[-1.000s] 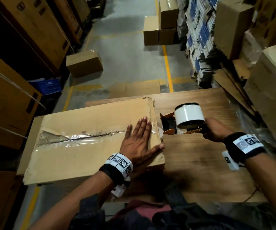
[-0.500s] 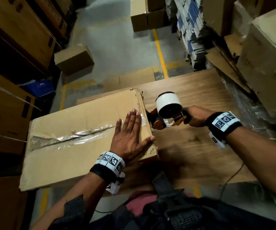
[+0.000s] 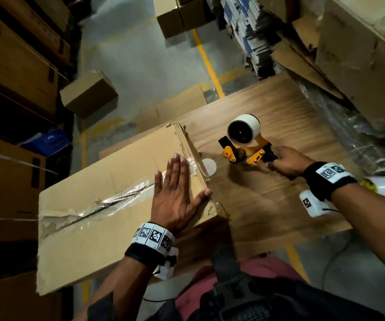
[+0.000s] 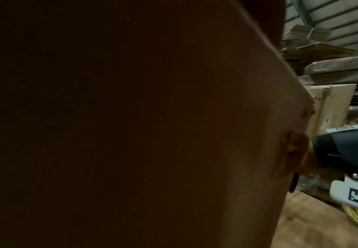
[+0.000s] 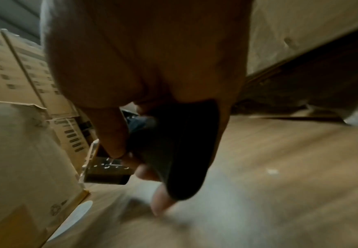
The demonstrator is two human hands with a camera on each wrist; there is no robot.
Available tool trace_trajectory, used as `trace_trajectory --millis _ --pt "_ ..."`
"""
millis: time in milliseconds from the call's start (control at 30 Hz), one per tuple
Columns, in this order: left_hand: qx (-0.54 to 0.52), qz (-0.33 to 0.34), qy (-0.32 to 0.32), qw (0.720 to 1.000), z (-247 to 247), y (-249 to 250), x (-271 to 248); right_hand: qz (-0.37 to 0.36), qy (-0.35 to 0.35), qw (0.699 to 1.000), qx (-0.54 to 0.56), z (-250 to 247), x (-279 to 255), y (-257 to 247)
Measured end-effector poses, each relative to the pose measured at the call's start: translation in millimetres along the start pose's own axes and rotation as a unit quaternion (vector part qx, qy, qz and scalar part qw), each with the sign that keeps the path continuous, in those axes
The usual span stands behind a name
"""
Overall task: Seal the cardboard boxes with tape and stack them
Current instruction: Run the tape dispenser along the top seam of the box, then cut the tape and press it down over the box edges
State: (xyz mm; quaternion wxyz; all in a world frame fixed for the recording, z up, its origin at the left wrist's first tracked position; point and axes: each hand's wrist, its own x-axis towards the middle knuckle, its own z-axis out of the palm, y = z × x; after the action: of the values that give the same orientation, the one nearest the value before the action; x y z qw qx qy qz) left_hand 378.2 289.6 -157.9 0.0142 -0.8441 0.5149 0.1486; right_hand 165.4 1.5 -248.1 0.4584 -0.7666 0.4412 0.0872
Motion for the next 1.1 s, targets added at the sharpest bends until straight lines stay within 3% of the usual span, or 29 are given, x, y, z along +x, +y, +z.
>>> trace_trajectory --millis 67,233,300,367,467,533,600,633,700,767,867,967,1100 --pt "0.001 0.000 -0.002 1.000 -0.7 1.0 -0.4 0.033 0.024 0.997 0.062 16.4 4.8 8.3" --pt "-0.008 0.006 0.000 1.000 -2.2 2.3 -2.3 0.124 -0.005 0.967 0.223 53.3 14.5 23.3" --pt "-0.014 0.009 0.010 1.000 -2.1 1.7 -2.0 0.123 0.010 0.978 0.169 54.6 15.7 21.7" --pt "-0.018 0.012 0.018 1.000 -0.7 0.5 -1.7 0.113 0.026 0.993 0.004 48.7 10.6 15.2" --pt "-0.013 0.009 0.026 1.000 2.2 0.1 -1.1 0.115 0.077 0.977 -0.159 35.9 -0.3 2.8" --pt "-0.011 0.011 0.028 0.999 3.3 0.0 -0.6 0.056 0.159 0.973 -0.160 26.8 -6.8 -12.5" --pt "-0.009 0.014 0.025 1.000 3.9 -0.5 -0.9 -0.059 0.201 0.975 -0.077 20.7 -16.6 -38.7" --pt "-0.007 0.014 0.024 1.000 4.4 -1.0 -0.9 -0.115 0.182 0.976 -0.017 22.4 -21.5 -55.9" --pt "-0.004 0.014 0.026 1.000 5.1 -1.7 -0.8 -0.193 0.066 0.975 0.093 37.6 -34.7 -93.7" --pt "-0.004 0.015 0.028 0.999 5.1 -1.9 -0.3 -0.258 -0.040 0.956 0.130 72.0 -43.7 -122.4" --pt "-0.010 0.013 0.023 1.000 5.2 -1.3 -0.7 -0.324 -0.087 0.928 0.163 127.2 -51.3 -132.3" --pt "-0.004 0.012 0.024 1.000 5.0 -1.8 -0.5 -0.303 -0.098 0.927 0.199 146.9 -48.4 -118.6" --pt "0.000 0.013 0.034 0.999 6.0 -2.5 -0.4 -0.262 -0.172 0.946 0.081 153.9 -37.4 -78.3"
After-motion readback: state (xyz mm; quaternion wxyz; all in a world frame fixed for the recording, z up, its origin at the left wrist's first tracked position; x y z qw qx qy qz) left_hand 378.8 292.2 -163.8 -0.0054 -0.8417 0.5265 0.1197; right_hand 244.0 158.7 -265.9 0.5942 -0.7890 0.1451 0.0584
